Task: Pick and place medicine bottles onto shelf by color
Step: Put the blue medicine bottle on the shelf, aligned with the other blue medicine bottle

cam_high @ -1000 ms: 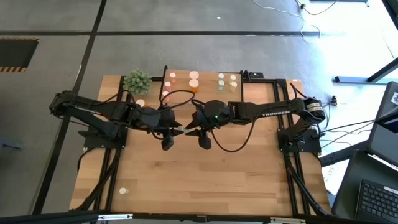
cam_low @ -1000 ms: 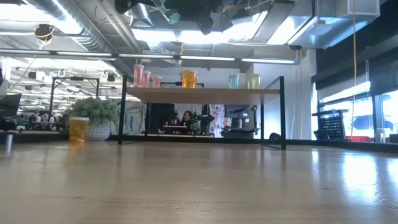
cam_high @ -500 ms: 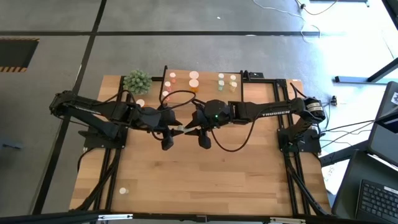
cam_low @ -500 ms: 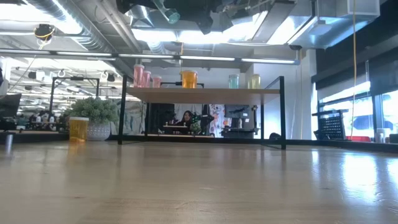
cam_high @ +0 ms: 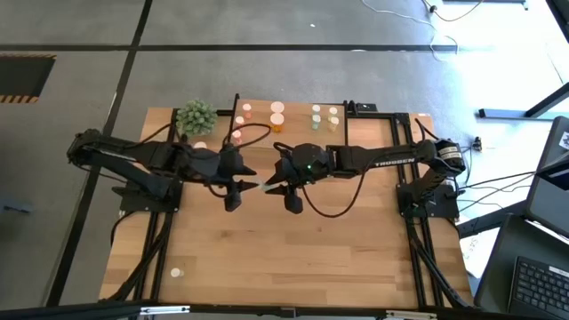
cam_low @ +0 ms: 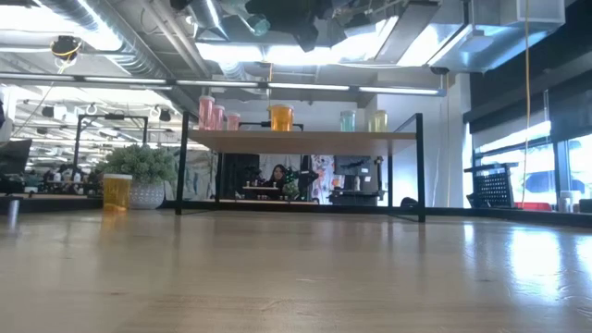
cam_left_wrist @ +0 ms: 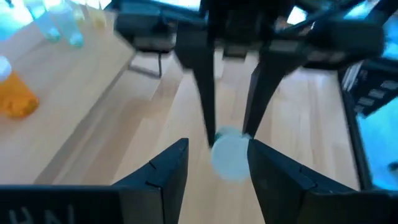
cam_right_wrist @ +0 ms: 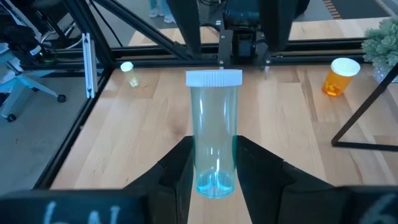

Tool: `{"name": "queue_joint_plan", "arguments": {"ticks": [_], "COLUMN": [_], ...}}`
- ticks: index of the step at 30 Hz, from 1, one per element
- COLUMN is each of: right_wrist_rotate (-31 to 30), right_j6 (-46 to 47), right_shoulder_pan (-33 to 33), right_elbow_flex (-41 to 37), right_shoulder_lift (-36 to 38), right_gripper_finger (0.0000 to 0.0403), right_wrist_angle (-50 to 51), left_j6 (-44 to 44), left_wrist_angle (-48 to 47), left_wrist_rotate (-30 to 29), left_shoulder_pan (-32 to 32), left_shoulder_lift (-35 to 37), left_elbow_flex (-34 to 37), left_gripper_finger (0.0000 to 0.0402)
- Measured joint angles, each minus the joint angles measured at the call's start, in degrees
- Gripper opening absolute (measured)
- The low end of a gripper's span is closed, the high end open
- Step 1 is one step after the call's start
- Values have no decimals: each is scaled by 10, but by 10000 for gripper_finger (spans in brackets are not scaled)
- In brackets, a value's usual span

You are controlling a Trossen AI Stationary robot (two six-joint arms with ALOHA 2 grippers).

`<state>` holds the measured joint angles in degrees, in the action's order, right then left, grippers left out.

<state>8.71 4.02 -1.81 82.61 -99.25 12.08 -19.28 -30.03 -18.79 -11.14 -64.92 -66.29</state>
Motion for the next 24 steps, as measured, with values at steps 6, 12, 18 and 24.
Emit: {"name": "queue_joint_plan", "arguments": {"ticks": [6,12,18,24], "right_wrist_rotate": [0,0,0,-1], "right_j6": [3,3,2,0], "right_shoulder_pan": [5,11,21,44], "right_elbow_flex": [0,0,0,0], "right_shoulder_lift": [0,0,18,59], "right_gripper_finger": [115,115,115,115], "right_wrist_angle": [2,4,12,61], "left_j6": [6,5,4,4], "left_wrist_angle": [-11,-27,-33,-53], "left_wrist_rotate": [-4,-7,-11,-16], "left_shoulder_pan": [0,0,0,0], "left_shoulder_lift": [30,61,85,95], "left_elbow_flex": [-1,0,-1,0], "left_gripper_finger": [160,160,160,160]}}
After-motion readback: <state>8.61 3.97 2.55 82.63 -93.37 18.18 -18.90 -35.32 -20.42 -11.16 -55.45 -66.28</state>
